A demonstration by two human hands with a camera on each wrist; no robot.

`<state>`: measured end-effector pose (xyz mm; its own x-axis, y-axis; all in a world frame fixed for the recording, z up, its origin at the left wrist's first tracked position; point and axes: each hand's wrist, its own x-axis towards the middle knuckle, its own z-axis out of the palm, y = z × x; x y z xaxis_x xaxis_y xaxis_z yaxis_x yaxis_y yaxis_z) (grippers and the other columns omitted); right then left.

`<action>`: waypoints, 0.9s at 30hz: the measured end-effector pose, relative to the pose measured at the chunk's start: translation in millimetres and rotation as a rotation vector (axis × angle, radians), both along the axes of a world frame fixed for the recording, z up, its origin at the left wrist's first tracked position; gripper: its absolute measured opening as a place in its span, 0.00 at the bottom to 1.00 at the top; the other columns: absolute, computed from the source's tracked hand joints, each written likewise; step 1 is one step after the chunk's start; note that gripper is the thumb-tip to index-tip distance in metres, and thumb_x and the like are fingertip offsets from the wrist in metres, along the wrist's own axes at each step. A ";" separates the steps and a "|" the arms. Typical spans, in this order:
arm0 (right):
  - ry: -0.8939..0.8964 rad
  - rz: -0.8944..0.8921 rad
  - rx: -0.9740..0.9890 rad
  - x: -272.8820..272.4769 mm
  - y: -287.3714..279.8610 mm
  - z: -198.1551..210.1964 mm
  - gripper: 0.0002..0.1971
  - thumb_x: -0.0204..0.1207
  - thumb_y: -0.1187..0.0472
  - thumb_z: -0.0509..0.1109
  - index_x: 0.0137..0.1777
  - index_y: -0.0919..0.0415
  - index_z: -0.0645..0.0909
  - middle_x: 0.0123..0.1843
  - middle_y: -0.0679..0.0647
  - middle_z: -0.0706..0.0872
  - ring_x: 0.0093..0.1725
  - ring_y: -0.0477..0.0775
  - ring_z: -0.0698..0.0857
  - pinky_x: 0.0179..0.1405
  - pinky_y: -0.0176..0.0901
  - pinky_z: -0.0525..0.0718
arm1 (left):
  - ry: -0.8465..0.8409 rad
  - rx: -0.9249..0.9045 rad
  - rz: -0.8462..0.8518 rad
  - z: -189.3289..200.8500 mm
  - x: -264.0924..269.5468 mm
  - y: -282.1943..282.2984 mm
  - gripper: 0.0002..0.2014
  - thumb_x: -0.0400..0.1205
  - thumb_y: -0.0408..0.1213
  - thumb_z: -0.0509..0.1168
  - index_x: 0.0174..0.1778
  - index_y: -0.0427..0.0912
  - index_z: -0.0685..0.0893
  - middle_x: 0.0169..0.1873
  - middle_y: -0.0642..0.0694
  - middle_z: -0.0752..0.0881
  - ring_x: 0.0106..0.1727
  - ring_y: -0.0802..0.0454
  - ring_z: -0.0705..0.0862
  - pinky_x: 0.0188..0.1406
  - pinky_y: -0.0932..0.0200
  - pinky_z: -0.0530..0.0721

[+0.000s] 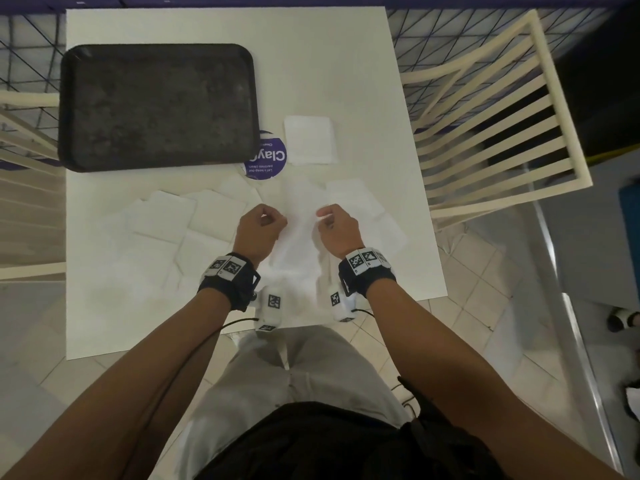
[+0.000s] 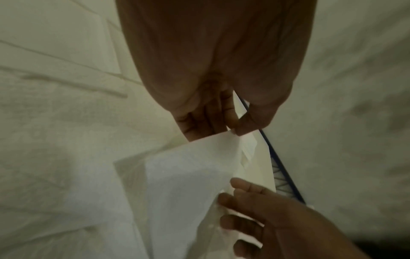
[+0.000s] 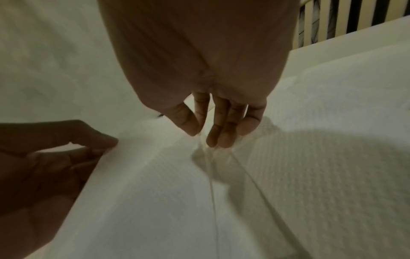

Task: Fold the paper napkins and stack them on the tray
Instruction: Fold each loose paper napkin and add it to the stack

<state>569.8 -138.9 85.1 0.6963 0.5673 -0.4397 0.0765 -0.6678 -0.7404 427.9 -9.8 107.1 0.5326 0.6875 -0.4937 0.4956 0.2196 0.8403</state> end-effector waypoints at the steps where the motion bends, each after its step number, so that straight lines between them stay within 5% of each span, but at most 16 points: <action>1: 0.039 -0.012 0.002 -0.2 0.8 1.6 0.12 0.82 0.63 0.64 0.64 0.56 0.82 0.48 0.51 0.86 0.47 0.49 0.84 0.53 0.40 0.81 | -0.028 -0.022 0.029 2.8 -1.4 1.0 0.04 0.78 0.35 0.71 0.42 0.41 0.83 0.36 0.51 0.86 0.37 0.51 0.82 0.44 0.50 0.84; 6: 0.233 -0.116 0.122 -3.5 9.0 12.2 0.16 0.81 0.54 0.69 0.67 0.52 0.80 0.49 0.55 0.90 0.49 0.53 0.89 0.56 0.49 0.84 | -0.100 -0.109 0.148 14.0 -10.2 8.8 0.06 0.79 0.31 0.70 0.38 0.44 0.82 0.26 0.53 0.79 0.30 0.53 0.74 0.36 0.56 0.75; 10: 0.308 -0.138 0.291 -4.9 13.0 26.3 0.23 0.75 0.58 0.80 0.69 0.49 0.80 0.41 0.50 0.84 0.43 0.48 0.85 0.39 0.35 0.81 | -0.142 -0.149 0.198 18.1 -18.7 13.9 0.03 0.78 0.36 0.72 0.42 0.43 0.84 0.41 0.40 0.88 0.43 0.41 0.87 0.51 0.41 0.89; 15: 0.205 -0.018 0.364 -9.0 20.7 25.7 0.22 0.69 0.67 0.82 0.63 0.53 0.87 0.28 0.39 0.71 0.32 0.45 0.72 0.44 0.40 0.77 | -0.180 -0.167 0.264 21.5 -26.6 17.6 0.12 0.81 0.36 0.76 0.58 0.41 0.84 0.53 0.38 0.93 0.56 0.36 0.92 0.58 0.40 0.91; 21: 0.200 -0.053 0.336 -14.4 23.8 30.4 0.23 0.71 0.61 0.82 0.65 0.49 0.84 0.38 0.46 0.81 0.38 0.45 0.81 0.47 0.39 0.81 | -0.199 -0.152 0.245 27.4 -34.3 16.3 0.23 0.79 0.31 0.78 0.70 0.37 0.83 0.55 0.40 0.92 0.54 0.46 0.93 0.52 0.55 0.92; 27: 0.282 -0.156 0.262 -18.2 22.5 35.7 0.18 0.72 0.56 0.83 0.61 0.56 0.85 0.54 0.57 0.92 0.46 0.48 0.89 0.46 0.42 0.84 | -0.150 -0.091 0.237 22.5 -41.4 20.5 0.26 0.78 0.34 0.80 0.71 0.40 0.82 0.55 0.40 0.92 0.54 0.46 0.93 0.54 0.53 0.92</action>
<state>551.6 -116.4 120.8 0.6555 0.5830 -0.4800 -0.2406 -0.4413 -0.8645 386.5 10.6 129.6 0.4346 0.7576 -0.4870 0.2931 0.3923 0.8719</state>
